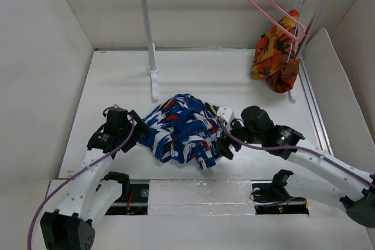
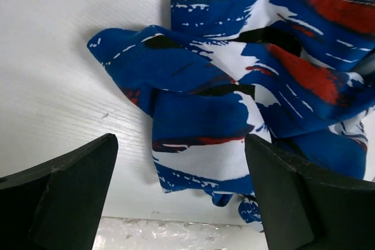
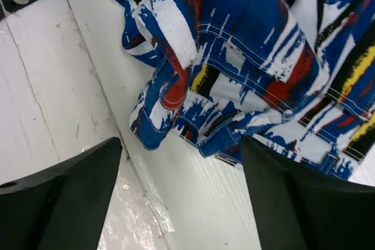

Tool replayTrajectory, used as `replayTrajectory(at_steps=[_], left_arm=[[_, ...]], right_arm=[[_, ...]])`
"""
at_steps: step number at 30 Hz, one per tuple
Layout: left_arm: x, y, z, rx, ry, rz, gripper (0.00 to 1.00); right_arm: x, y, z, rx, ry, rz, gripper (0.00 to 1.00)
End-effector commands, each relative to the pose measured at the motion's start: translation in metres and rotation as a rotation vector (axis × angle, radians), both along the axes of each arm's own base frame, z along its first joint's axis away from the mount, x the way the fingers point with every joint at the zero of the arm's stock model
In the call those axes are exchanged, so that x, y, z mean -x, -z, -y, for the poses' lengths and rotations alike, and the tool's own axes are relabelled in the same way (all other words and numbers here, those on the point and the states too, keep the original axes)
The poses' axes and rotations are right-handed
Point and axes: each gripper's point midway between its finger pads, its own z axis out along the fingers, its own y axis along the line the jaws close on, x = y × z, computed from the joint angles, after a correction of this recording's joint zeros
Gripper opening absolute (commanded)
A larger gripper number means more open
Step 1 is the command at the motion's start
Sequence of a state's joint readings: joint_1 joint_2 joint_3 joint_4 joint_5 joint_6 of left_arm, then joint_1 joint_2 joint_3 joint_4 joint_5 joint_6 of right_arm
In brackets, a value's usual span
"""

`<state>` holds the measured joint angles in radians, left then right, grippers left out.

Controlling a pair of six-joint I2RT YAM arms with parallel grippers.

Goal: Place the trousers on the hanger
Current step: Flatten out the trousers at the center of the board.

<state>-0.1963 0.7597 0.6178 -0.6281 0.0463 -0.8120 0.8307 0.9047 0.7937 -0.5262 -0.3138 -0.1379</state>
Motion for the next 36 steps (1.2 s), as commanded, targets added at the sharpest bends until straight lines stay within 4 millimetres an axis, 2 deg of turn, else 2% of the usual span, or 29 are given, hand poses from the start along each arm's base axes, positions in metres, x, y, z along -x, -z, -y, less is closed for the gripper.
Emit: replayTrajectory(at_steps=[1, 4, 8, 10, 12, 13, 14, 15, 16, 17, 18, 19, 20, 21, 22, 23, 24, 25, 26, 27, 28, 30, 31, 33, 34, 36], left_arm=[[-0.017, -0.005, 0.013, 0.067, 0.005, 0.053, 0.87], [-0.021, 0.01, 0.019, 0.081, 0.033, 0.019, 0.9], [-0.025, 0.038, 0.026, 0.091, 0.058, -0.035, 0.9], [-0.03, 0.044, 0.031, 0.109, 0.082, -0.021, 0.89], [-0.028, 0.054, 0.037, 0.13, 0.106, -0.056, 0.83], [-0.03, 0.058, 0.039, 0.138, 0.114, -0.053, 0.79], [-0.03, 0.062, 0.041, 0.144, 0.119, -0.063, 0.74], [-0.031, 0.062, 0.043, 0.152, 0.128, -0.057, 0.48], [-0.036, 0.058, 0.044, 0.153, 0.133, -0.04, 0.33], [-0.04, 0.054, 0.044, 0.149, 0.142, -0.025, 0.19], [-0.044, 0.048, 0.041, 0.128, 0.137, -0.013, 0.0], [-0.052, 0.03, 0.039, 0.109, 0.133, 0.004, 0.0], [-0.058, 0.012, 0.037, 0.086, 0.14, 0.049, 0.0], [-0.065, -0.006, 0.029, 0.043, 0.117, 0.087, 0.0], [-0.077, -0.052, 0.025, 0.023, 0.107, 0.169, 0.0], [-0.081, -0.088, 0.02, 0.005, 0.094, 0.258, 0.0], [-0.084, -0.114, 0.008, -0.05, 0.062, 0.316, 0.0], [-0.087, -0.167, -0.007, -0.086, 0.004, 0.417, 0.0], [-0.086, -0.198, -0.022, -0.111, -0.049, 0.482, 0.0], [-0.082, -0.251, -0.038, -0.146, -0.11, 0.594, 0.0], [-0.076, -0.268, -0.046, -0.173, -0.141, 0.612, 0.0], [-0.068, -0.307, -0.064, -0.218, -0.225, 0.684, 0.0], [-0.056, -0.341, -0.072, -0.225, -0.26, 0.753, 0.0], [-0.045, -0.367, -0.087, -0.261, -0.335, 0.803, 0.0], [-0.033, -0.387, -0.094, -0.267, -0.364, 0.844, 0.0], [-0.023, -0.406, -0.105, -0.292, -0.416, 0.882, 0.0]], right_arm=[[-0.004, -0.005, -0.027, -0.068, -0.035, 0.01, 0.89], [0.003, 0.004, -0.041, -0.068, -0.072, -0.016, 0.91], [0.003, 0.03, -0.051, -0.031, -0.06, -0.057, 0.9], [0.002, 0.04, -0.056, -0.043, -0.058, -0.075, 0.9], [0.0, 0.052, -0.061, -0.033, -0.046, -0.105, 0.86], [-0.004, 0.048, -0.068, -0.054, -0.052, -0.093, 0.83], [-0.002, 0.048, -0.073, -0.057, -0.068, -0.095, 0.74], [-0.006, 0.051, -0.075, -0.047, -0.066, -0.092, 0.61], [-0.008, 0.051, -0.075, -0.036, -0.058, -0.089, 0.46], [-0.014, 0.038, -0.079, -0.043, -0.054, -0.064, 0.18], [-0.019, 0.035, -0.077, -0.018, -0.041, -0.027, 0.08], [-0.019, 0.031, -0.067, 0.022, -0.023, -0.021, 0.0], [-0.02, 0.006, -0.07, 0.015, -0.024, 0.024, 0.0], [-0.029, -0.01, -0.062, 0.046, 0.017, 0.09, 0.0], [-0.021, -0.025, -0.043, 0.093, 0.03, 0.103, 0.0], [-0.021, -0.044, -0.034, 0.104, 0.05, 0.136, 0.0], [-0.031, -0.094, -0.026, 0.061, 0.117, 0.228, 0.0], [-0.023, -0.113, -0.003, 0.08, 0.14, 0.24, 0.0], [-0.023, -0.136, 0.009, 0.069, 0.171, 0.27, 0.0], [-0.023, -0.186, 0.021, -0.007, 0.211, 0.338, 0.0], [-0.017, -0.198, 0.037, 0.007, 0.221, 0.348, 0.0], [-0.011, -0.236, 0.052, -0.033, 0.221, 0.404, 0.0], [-0.002, -0.271, 0.067, -0.098, 0.226, 0.445, 0.0], [0.001, -0.301, 0.074, -0.125, 0.22, 0.493, 0.0], [0.011, -0.335, 0.095, -0.195, 0.244, 0.534, 0.0], [0.007, -0.352, 0.1, -0.2, 0.28, 0.554, 0.0]])
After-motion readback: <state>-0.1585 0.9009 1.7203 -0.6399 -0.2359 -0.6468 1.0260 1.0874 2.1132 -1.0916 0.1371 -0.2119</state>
